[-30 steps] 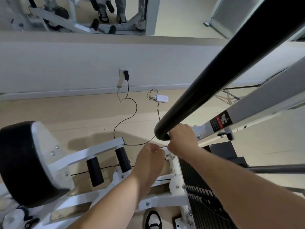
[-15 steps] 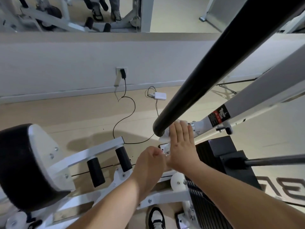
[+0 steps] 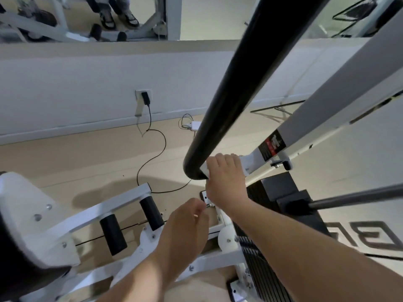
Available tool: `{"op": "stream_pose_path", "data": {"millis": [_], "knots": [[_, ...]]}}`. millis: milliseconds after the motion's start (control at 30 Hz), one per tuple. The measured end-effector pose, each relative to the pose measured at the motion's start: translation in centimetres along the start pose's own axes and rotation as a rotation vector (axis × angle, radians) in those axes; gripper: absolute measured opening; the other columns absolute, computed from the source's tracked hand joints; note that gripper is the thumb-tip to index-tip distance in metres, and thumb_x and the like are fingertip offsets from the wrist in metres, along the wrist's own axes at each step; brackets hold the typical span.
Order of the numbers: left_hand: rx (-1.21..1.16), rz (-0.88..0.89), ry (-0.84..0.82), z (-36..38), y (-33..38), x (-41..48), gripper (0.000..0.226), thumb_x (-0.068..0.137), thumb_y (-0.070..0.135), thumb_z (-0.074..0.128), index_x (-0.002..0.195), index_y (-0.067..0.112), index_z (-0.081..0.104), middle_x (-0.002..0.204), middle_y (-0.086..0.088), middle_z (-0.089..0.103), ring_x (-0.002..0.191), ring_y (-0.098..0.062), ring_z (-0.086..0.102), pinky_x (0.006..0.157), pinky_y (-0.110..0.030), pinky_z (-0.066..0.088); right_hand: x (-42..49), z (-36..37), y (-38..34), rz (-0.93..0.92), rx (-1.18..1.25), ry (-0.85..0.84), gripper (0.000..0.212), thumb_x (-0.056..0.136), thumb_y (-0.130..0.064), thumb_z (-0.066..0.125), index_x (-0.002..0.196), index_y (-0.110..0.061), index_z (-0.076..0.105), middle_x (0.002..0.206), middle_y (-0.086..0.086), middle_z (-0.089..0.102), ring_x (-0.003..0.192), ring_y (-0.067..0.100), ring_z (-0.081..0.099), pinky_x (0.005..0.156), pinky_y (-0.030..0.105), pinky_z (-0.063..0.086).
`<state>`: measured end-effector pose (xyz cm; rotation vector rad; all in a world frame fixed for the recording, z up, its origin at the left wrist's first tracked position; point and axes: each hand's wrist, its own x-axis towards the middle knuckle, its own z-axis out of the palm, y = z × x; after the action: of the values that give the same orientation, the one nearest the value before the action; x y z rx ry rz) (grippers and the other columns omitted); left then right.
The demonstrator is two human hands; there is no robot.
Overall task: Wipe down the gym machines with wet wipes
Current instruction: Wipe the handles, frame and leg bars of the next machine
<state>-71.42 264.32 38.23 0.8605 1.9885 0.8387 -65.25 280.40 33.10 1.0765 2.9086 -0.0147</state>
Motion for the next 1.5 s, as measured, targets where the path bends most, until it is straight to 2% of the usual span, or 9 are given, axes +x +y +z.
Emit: {"op": "stream_pose_path", "data": {"millis": [167,233,333,467,767,900,1033,1200,1500], "knots": [[0.452,0.459,0.087,0.5,0.7,1.4,0.036,0.079,0.006,0.073,0.113,0.019,0.07,0.119,0.005,0.066,0.102,-0.008,0.066,0.074,-0.01,0.048,-1.4,-1.4,2.2,-0.091,0.23,-0.177,0.09,0.078,-0.035,0.077,0.156,-0.02,0.035,0.159,-0.004,0.04,0.154,0.02,0.025,0.13,0.041,0.003],[0.595,0.567,0.075,1.1,2.1,3.4,0.066,0.069,0.001,0.078,0.133,0.007,0.064,0.141,-0.011,0.059,0.125,-0.024,0.063,0.086,-0.029,0.059,-1.4,-3.8,3.8,-0.026,0.46,-0.253,0.089,0.08,-0.019,0.074,0.159,-0.026,0.034,0.164,-0.01,0.036,0.155,0.008,0.023,0.129,0.033,0.013],[0.948,0.461,-0.058,2.7,5.0,6.5,0.088,0.089,0.016,0.064,0.16,0.001,0.015,0.167,-0.023,0.014,0.156,-0.039,0.014,0.127,-0.052,0.015,-4.1,-6.5,5.5,0.247,0.66,-0.172,0.082,0.08,-0.007,0.061,0.156,-0.027,0.04,0.159,-0.01,0.043,0.146,0.008,0.039,0.118,0.033,0.037],[1.137,0.316,-0.047,4.8,5.3,9.3,0.103,0.087,0.029,0.068,0.161,0.005,0.0,0.154,-0.027,0.029,0.139,-0.046,0.033,0.122,-0.059,0.018,-7.7,-6.4,7.6,0.422,0.151,-0.191,0.059,0.09,-0.022,0.055,0.147,-0.011,0.044,0.147,0.008,0.05,0.137,0.025,0.043,0.117,0.037,0.035],[0.954,0.225,-0.068,5.2,6.8,13.5,0.053,0.104,0.064,0.022,0.131,0.023,0.042,0.117,-0.01,0.057,0.107,-0.033,0.059,0.084,-0.042,0.044,-8.5,-1.7,9.2,0.167,-0.267,-0.128,0.036,0.094,-0.039,0.046,0.107,-0.008,0.061,0.101,0.013,0.058,0.092,0.032,0.052,0.079,0.048,0.047],[0.758,-0.026,-0.204,4.4,8.8,15.9,0.081,0.101,0.069,0.002,0.112,0.018,0.064,0.097,-0.008,0.064,0.095,-0.03,0.06,0.084,-0.04,0.046,-8.8,-1.5,9.1,0.147,-0.234,-0.086,0.038,0.093,-0.041,0.044,0.106,-0.009,0.061,0.098,0.011,0.056,0.091,0.031,0.051,0.079,0.047,0.046],[0.966,0.334,0.067,5.9,5.7,13.5,0.034,0.109,0.039,0.026,0.131,0.025,0.049,0.107,-0.005,0.062,0.094,-0.031,0.062,0.076,-0.041,0.045,-8.6,-2.0,8.8,0.168,-0.223,-0.109,0.039,0.094,-0.043,0.043,0.106,-0.011,0.061,0.098,0.01,0.055,0.089,0.029,0.05,0.077,0.045,0.046],[1.035,0.432,0.141,7.1,1.0,11.1,0.065,0.1,0.025,0.04,0.161,0.011,0.02,0.145,-0.014,0.044,0.128,-0.035,0.045,0.115,-0.05,0.027,-8.6,-2.0,8.7,0.186,-0.221,-0.122,0.04,0.093,-0.044,0.045,0.102,-0.009,0.062,0.095,0.011,0.055,0.087,0.031,0.05,0.074,0.046,0.046],[0.851,0.078,-0.22,6.5,9.9,17.7,0.036,0.09,0.003,0.043,0.125,0.01,0.047,0.094,-0.006,0.051,0.1,-0.036,0.058,0.086,-0.047,0.05,-8.4,-1.6,8.9,0.198,-0.216,-0.117,0.033,0.089,-0.04,0.053,0.098,-0.009,0.062,0.092,0.011,0.055,0.085,0.032,0.051,0.071,0.045,0.047]]}}
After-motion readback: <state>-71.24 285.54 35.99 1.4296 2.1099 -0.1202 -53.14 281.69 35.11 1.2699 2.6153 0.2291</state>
